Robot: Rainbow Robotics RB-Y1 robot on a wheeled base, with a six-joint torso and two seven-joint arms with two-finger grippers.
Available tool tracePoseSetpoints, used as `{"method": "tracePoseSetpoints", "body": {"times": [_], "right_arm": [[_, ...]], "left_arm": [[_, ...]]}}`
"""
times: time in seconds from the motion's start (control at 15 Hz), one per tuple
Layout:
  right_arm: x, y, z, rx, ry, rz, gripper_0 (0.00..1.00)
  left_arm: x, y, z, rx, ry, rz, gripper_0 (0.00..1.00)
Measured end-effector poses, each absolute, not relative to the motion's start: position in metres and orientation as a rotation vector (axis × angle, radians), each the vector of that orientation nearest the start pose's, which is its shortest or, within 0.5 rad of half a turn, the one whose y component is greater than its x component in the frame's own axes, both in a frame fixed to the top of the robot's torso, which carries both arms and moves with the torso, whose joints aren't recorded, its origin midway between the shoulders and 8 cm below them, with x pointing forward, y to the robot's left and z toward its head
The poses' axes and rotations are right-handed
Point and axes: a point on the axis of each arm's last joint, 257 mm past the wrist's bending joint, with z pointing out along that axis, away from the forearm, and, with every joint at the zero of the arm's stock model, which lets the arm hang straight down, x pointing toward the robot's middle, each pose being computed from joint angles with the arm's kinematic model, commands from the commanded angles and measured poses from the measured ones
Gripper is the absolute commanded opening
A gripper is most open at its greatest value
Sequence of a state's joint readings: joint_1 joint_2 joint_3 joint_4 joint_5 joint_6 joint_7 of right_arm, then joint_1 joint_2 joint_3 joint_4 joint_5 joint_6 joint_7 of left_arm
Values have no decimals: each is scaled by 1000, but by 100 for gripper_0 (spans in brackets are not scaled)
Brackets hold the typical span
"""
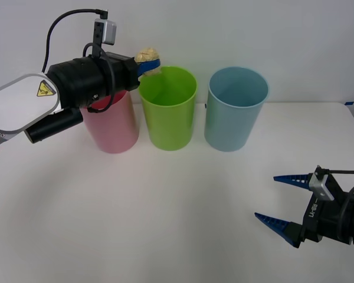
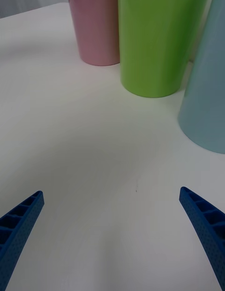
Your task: Put cans in the blue bin and PET bottles in the pink bin and trash in the green bin.
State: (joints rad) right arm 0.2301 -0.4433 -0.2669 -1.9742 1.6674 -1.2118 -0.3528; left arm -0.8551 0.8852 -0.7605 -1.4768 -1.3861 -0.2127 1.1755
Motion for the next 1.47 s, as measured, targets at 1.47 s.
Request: {"method": "tracePoseSetpoints", "body": {"times": [1.47], "right_arm": [[364,-212,-234,-1009,1771,472,100]], "left_arm": [[637,67,-78,564,1794,-619,0]]}}
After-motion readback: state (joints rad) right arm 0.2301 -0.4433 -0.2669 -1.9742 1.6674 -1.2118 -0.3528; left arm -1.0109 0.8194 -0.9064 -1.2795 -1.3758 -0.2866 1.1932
